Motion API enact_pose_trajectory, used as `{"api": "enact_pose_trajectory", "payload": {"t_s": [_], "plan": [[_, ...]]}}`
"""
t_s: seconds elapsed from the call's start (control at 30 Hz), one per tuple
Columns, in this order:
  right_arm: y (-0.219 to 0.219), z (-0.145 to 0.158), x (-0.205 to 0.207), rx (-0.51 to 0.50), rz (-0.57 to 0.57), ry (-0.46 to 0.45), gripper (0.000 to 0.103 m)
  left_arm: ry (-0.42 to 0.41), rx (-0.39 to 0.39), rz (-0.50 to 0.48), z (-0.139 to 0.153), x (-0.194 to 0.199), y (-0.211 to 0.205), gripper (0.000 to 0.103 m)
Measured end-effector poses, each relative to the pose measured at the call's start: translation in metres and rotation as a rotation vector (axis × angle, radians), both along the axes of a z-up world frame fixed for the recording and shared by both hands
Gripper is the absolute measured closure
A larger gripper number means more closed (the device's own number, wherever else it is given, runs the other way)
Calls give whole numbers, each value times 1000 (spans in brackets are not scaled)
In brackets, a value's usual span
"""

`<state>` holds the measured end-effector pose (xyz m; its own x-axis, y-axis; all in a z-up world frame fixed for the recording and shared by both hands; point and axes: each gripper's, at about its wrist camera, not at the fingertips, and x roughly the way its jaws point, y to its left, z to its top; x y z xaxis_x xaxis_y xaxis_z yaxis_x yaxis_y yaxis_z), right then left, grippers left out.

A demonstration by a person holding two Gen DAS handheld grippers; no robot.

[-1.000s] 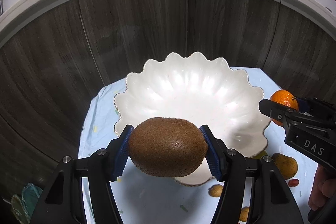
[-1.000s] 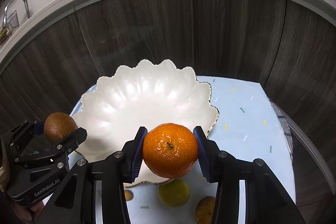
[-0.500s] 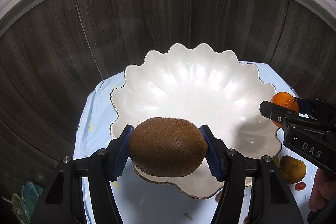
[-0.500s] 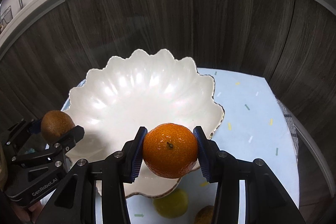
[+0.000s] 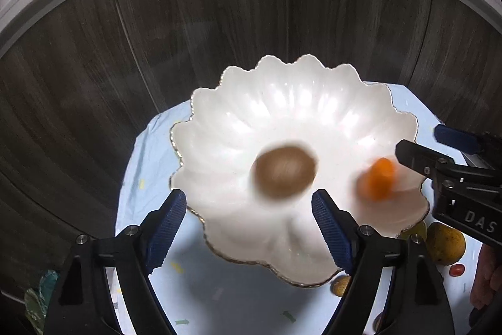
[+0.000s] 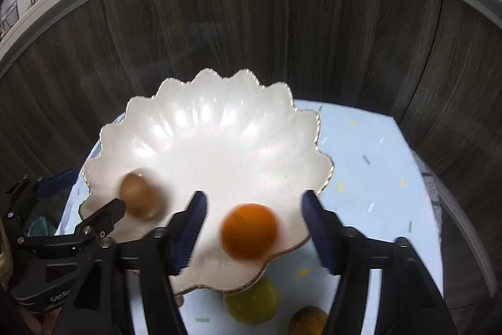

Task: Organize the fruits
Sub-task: 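Open both tools to drop the kiwi and mandarin into the bowl, then withdraw both tools from the bowl toward the remaining fruits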

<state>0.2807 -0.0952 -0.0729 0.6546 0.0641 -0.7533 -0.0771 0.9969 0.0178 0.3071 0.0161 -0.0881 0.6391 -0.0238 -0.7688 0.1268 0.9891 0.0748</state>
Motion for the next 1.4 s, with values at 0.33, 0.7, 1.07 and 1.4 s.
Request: {"api": "enact_pose_trajectory", "payload": {"t_s": [0.33, 0.7, 1.07, 1.4], "plan": [[-3, 12, -11, 0, -23, -27, 25, -32, 13, 44, 15, -9, 9, 5], [-13, 40, -41, 1, -45, -83, 24, -77, 2, 31, 42, -37, 1, 1], [-32, 57, -74, 19, -70, -108, 24, -125, -4, -7, 67, -69, -14, 1], [-44, 60, -98, 16, -88, -124, 24, -130, -4, -35, 69, -93, -24, 1]]}}
